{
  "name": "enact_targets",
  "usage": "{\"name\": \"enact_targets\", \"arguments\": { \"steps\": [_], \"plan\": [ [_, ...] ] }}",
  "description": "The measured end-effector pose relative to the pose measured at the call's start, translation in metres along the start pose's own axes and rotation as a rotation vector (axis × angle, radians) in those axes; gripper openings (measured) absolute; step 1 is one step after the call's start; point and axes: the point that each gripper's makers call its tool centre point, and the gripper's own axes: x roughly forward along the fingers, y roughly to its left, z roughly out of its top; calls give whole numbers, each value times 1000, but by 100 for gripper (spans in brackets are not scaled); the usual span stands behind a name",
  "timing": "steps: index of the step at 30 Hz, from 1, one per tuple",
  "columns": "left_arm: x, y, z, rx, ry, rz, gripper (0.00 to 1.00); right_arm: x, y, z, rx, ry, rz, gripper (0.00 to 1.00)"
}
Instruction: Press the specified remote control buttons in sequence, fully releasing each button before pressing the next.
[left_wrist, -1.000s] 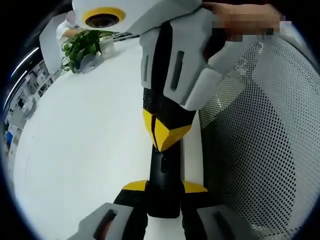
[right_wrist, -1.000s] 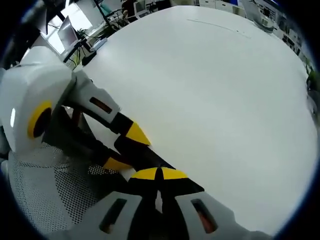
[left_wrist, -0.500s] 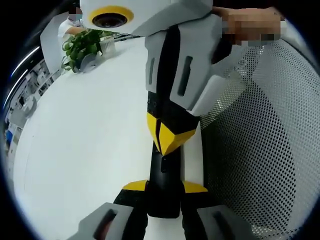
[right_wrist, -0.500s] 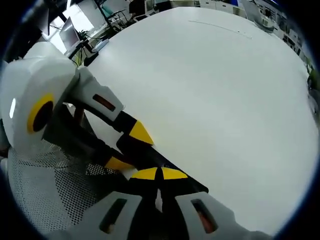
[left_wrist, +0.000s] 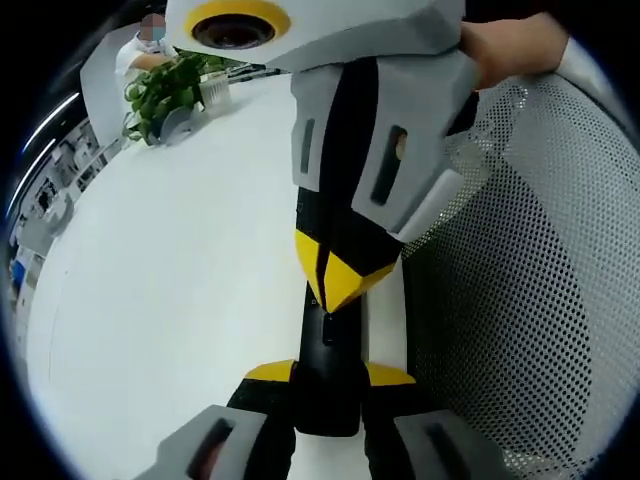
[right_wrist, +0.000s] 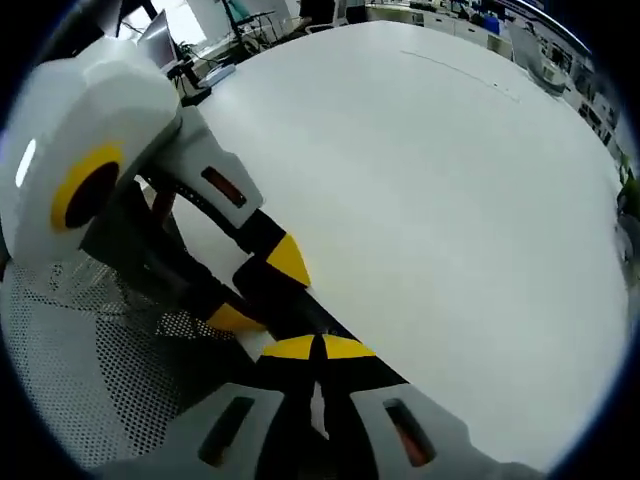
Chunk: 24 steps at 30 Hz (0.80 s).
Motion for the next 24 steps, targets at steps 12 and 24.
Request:
{"name": "enact_targets", "arguments": {
  "steps": [12, 24],
  "plan": [
    [0, 0, -1, 0, 0, 0, 24, -1, -1, 1, 74, -35, 17, 0],
    [0, 1, -1, -5, 1, 0, 24, -4, 5, -9, 86, 23, 32, 0]
  ]
}}
